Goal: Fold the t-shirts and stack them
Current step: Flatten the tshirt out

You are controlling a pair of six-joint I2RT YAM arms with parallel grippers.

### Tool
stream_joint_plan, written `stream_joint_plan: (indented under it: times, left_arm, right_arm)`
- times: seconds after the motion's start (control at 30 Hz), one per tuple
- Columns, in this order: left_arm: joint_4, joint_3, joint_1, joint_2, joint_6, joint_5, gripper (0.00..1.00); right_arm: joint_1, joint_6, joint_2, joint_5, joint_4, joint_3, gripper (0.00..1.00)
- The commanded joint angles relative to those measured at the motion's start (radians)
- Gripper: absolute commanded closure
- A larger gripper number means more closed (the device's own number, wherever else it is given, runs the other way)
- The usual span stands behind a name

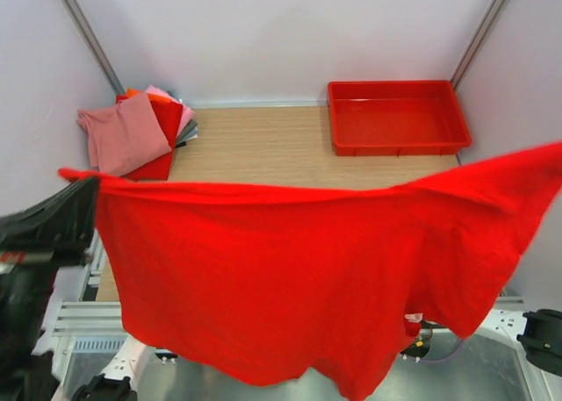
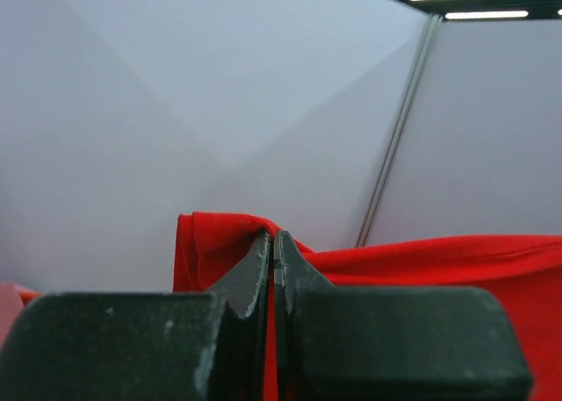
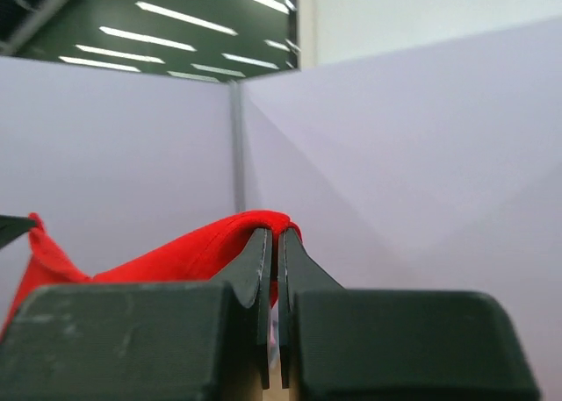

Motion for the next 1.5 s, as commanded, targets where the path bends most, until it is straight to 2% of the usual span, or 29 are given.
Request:
stream_joint_plan:
  times: [0.0,0.07,0.1,0.2,0.23,0.27,0.3,0.37,0.4,0.43,0.47,0.5,0.53,0.57,0.6,0.63,0.67,0.7,0.73,0.77,0.83,0.93,1.03,1.1,1.23,1.3,1.47]
  left_arm:
    - [-0.028,-0.146,-0.003,0.085,-0.038,-0.082,1.0]
    - [-0.029,-0.291,-0.003,0.115,-0.075,-0.106,1.0]
    - [-0.035,-0.334,-0.003,0.131,-0.092,-0.132,1.0]
    - [-0.097,-0.482,-0.003,0.234,-0.128,-0.288,1.0]
    - [-0.104,-0.514,-0.003,0.265,-0.145,-0.362,1.0]
    - [-0.097,-0.549,-0.001,0.305,-0.161,-0.387,1.0]
    - [-0.085,-0.626,0.0,0.382,-0.177,-0.404,1.0]
    - [0.018,-0.695,0.028,0.481,-0.213,-0.383,1.0]
    - [0.047,-0.729,0.051,0.598,-0.231,-0.349,1.0]
    - [0.082,-0.729,0.104,0.665,-0.254,-0.293,0.94]
    - [0.104,-0.723,0.152,0.729,-0.292,-0.198,0.79]
    - [0.115,-0.676,0.169,0.871,-0.302,-0.162,0.66]
    - [0.112,-0.645,0.177,0.926,-0.3,-0.139,0.44]
    - [0.098,-0.61,0.177,0.984,-0.291,-0.122,0.36]
    - [0.074,-0.568,0.177,1.021,-0.284,-0.113,0.26]
    - [0.026,-0.516,0.175,1.056,-0.279,-0.114,0.2]
    - [0.017,-0.507,0.174,1.049,-0.274,-0.119,0.18]
    - [0.017,-0.51,0.172,1.032,-0.268,-0.137,0.12]
    - [0.02,-0.528,0.171,0.98,-0.264,-0.151,0.06]
    - [0.021,-0.537,0.171,0.956,-0.257,-0.163,0.03]
    - [0.009,-0.554,0.169,0.908,-0.234,-0.188,0.02]
    - [-0.026,-0.592,0.165,0.824,-0.201,-0.211,0.02]
    - [-0.034,-0.672,0.161,0.727,-0.185,-0.218,0.02]
    - [-0.031,-0.735,0.161,0.676,-0.184,-0.22,0.02]
    - [-0.022,-0.815,0.16,0.636,-0.181,-0.194,0.04]
    - [-0.017,-0.858,0.157,0.613,-0.181,-0.185,0.05]
    - [0.006,-0.912,0.154,0.621,-0.188,-0.183,0.07]
  right_arm:
    - [0.015,-0.101,0.18,0.422,0.035,-0.086,0.99]
    - [0.03,-0.108,0.264,0.592,0.026,-0.127,0.99]
    - [0.036,-0.155,0.33,0.748,0.085,-0.166,0.99]
    - [0.021,-0.219,0.469,0.849,0.213,-0.324,0.99]
    - [-0.003,-0.201,0.51,0.819,0.221,-0.362,0.99]
    - [-0.101,-0.172,0.56,0.764,0.22,-0.37,0.99]
    - [-0.154,-0.087,0.608,0.652,0.216,-0.373,0.99]
    - [-0.335,-0.028,0.793,0.544,0.236,-0.358,0.99]
    - [-0.396,-0.008,0.868,0.506,0.252,-0.335,0.99]
    - [-0.442,0.041,1.07,0.43,0.241,-0.219,0.92]
    - [-0.523,0.073,1.179,0.376,0.195,-0.107,0.65]
    - [-0.55,0.105,1.322,0.313,0.023,0.04,0.07]
    - [-0.563,0.153,1.58,0.294,-0.092,0.445,0.01]
    - [-0.567,0.15,1.702,0.314,-0.197,0.669,0.0]
    - [-0.57,0.153,1.731,0.321,-0.254,0.804,0.0]
    - [-0.574,0.18,1.698,0.276,-0.201,0.668,0.0]
    - [-0.574,0.179,1.559,0.265,-0.129,0.536,0.0]
    - [-0.564,0.179,1.496,0.256,0.019,0.405,0.0]
    - [-0.561,0.179,1.437,0.236,0.064,0.218,0.0]
    - [-0.559,0.196,1.38,0.199,0.074,0.177,0.0]
    - [-0.551,0.211,1.351,0.176,0.033,0.133,0.0]
    - [-0.512,0.227,1.267,0.206,-0.023,0.028,0.0]
    - [-0.489,0.28,1.097,0.139,0.099,-0.224,0.0]
    - [-0.481,0.355,1.04,-0.005,0.204,-0.365,0.0]
    - [-0.479,0.469,1.064,-0.226,0.249,-0.428,0.0]
    - [-0.461,0.495,1.102,-0.264,0.244,-0.431,0.0]
    - [-0.429,0.5,1.244,-0.234,0.21,-0.402,0.01]
